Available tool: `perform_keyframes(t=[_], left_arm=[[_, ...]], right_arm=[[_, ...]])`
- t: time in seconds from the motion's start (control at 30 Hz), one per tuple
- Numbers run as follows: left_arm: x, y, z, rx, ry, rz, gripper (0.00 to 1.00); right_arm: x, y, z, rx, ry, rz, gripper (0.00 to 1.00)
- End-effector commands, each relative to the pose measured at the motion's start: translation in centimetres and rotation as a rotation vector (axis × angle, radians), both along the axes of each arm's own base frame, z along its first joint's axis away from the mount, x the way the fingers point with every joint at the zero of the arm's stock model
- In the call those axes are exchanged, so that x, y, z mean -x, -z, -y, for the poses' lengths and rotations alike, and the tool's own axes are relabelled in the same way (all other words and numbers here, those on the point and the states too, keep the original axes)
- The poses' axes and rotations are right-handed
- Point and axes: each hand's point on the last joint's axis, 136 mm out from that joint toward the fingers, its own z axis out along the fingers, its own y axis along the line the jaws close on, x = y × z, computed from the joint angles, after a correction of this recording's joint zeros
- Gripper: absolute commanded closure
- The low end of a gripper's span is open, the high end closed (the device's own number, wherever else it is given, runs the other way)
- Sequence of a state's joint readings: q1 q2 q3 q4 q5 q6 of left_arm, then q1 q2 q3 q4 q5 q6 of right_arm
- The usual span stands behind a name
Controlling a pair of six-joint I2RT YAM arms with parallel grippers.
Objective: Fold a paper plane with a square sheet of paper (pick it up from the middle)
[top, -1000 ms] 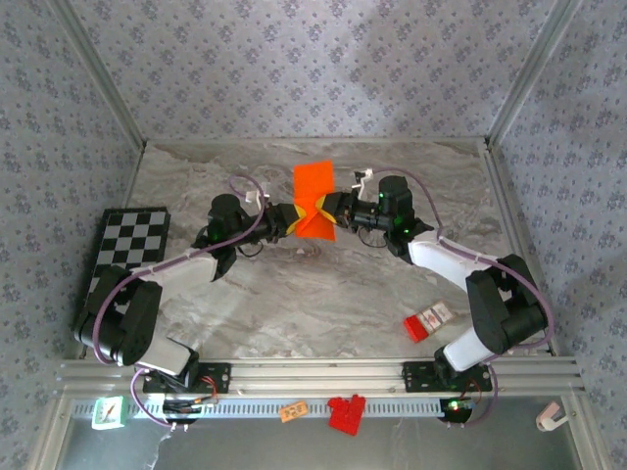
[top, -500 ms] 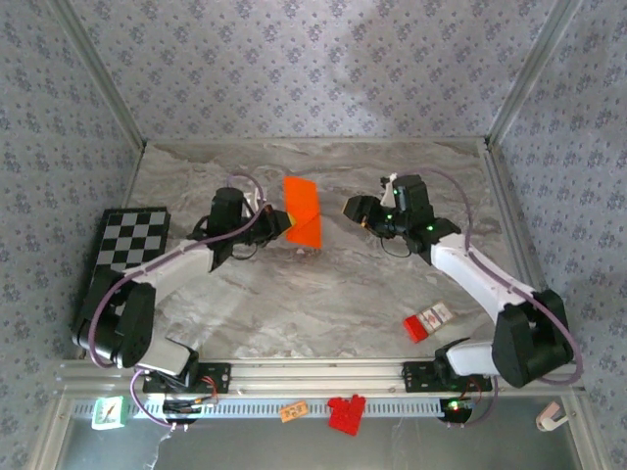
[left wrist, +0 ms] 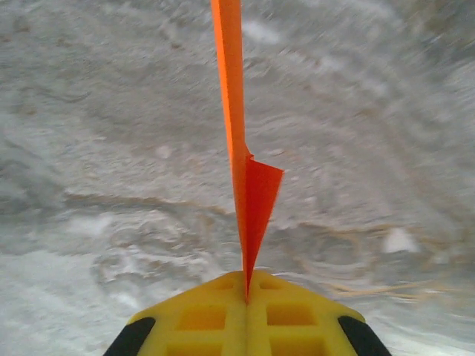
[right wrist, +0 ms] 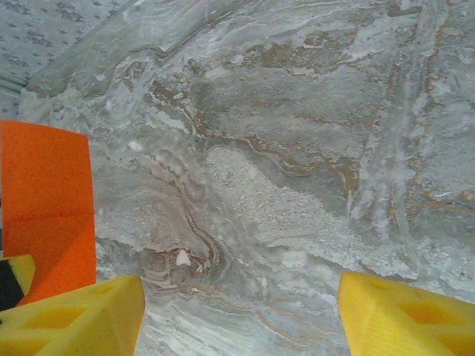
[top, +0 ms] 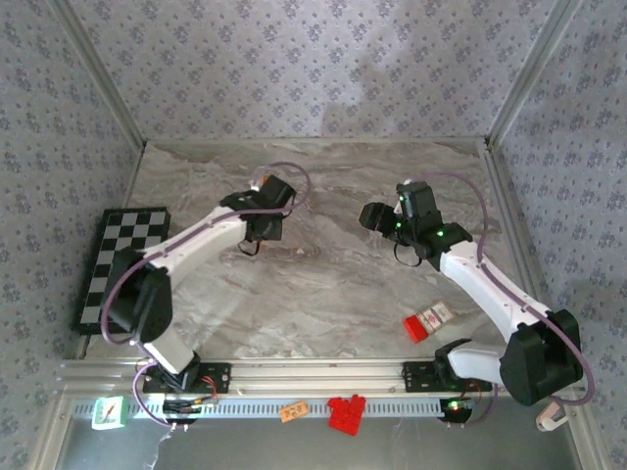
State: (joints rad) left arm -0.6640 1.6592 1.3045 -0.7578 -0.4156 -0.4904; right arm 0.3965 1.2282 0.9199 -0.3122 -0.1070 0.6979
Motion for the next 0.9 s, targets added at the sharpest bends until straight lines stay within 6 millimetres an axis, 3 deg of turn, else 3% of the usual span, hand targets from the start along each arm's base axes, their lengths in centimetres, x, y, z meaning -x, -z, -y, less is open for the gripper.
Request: perform_keyframes(t=[0.0,0.13,0.23,0.37,0.47,0.57,0.67,0.77,0.87], left_arm=[[0.5,0.3,-2.0,-0.259,0.008,-0.026,0.94],[1.0,4.9,2.3,-0.138,0.056,-0.159,0.90],[1.7,7.1,5.1,0.001,0.065,-0.243,0.82],[1.9,6.6,7.9,0.202,0.080,-0.278,0.63],[1.4,4.8,8.5,0.357,0.076,-0.268,0.51],[0.6,2.3,7.5,0.493,0.037,-0.222,0.45],[0.0,0.2,5.0,0.592,-0.038,-0.160,0.37],[-0.4,-0.8,1.2,0.640,-0.140,-0.091,0.31],[-0.2,-0.5,-2.9,0.653,-0.255,-0.058,0.24]], right_arm=[[0.4,0.7,1.5,0.048,0.045,-0.012,0.29],[0.5,1.6,1.9,0.032,0.075,-0.029,0.29],[0.6,2.4,2.1,0.023,0.087,-0.052,0.30],[0.7,3.3,2.1,0.013,0.088,-0.076,0.30],[0.6,3.8,1.1,-0.005,0.050,-0.093,0.30],[0.4,4.7,-0.5,-0.020,0.000,-0.126,0.33],[0.1,5.3,-3.4,-0.023,-0.077,-0.144,0.37],[0.1,6.0,-7.6,-0.009,-0.173,-0.164,0.40],[0.2,6.9,-12.2,-0.001,-0.260,-0.189,0.43]])
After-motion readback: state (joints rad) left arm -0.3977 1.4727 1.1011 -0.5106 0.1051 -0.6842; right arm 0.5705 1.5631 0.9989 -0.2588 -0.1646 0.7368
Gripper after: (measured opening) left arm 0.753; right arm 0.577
